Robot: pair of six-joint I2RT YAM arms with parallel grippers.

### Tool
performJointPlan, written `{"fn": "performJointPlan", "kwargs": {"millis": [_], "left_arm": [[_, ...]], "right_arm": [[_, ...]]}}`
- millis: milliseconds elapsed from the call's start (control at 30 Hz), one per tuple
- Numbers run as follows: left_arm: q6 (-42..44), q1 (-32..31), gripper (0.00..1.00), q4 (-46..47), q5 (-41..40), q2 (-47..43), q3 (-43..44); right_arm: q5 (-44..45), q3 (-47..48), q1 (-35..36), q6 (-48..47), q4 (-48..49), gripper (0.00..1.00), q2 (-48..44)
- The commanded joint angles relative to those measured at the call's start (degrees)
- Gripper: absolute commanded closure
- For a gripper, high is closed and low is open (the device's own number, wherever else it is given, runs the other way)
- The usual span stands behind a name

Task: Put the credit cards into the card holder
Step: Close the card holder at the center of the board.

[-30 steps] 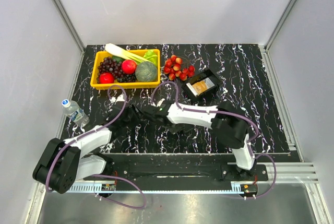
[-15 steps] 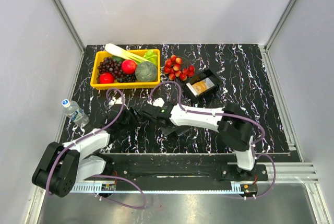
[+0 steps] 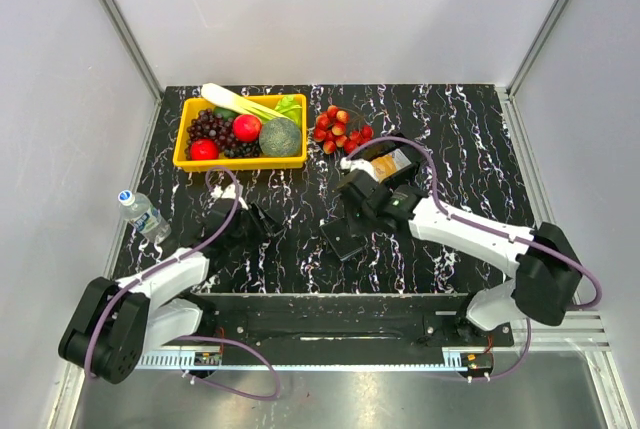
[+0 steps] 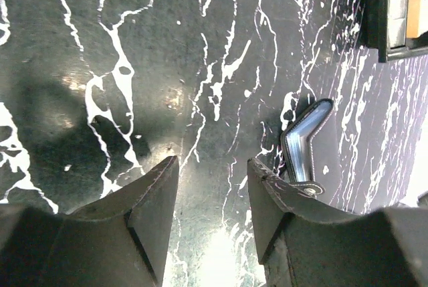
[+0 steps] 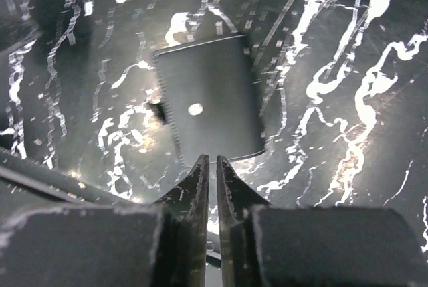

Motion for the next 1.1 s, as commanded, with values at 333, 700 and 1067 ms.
{"fn": "performJointPlan", "kwargs": {"millis": [333, 700, 1067], "left_arm": [[-7.23, -12.54, 0.5, 12.71, -0.71, 7.9, 1.85], [-10.13, -18.69, 0.45, 2.95, -5.19, 12.73, 12.05], [-10.06, -20.36, 0.45, -10.2, -10.62, 12.31, 16.88]], "right_arm": [[-17.18, -3.39, -10.22, -7.03, 15.5, 0.96, 11.49], [-26.33, -11.2, -10.48, 1.04, 26.31, 1.0, 16.17], [-22.64, -14.9, -10.48, 8.6, 30.0, 1.0, 13.35]]}}
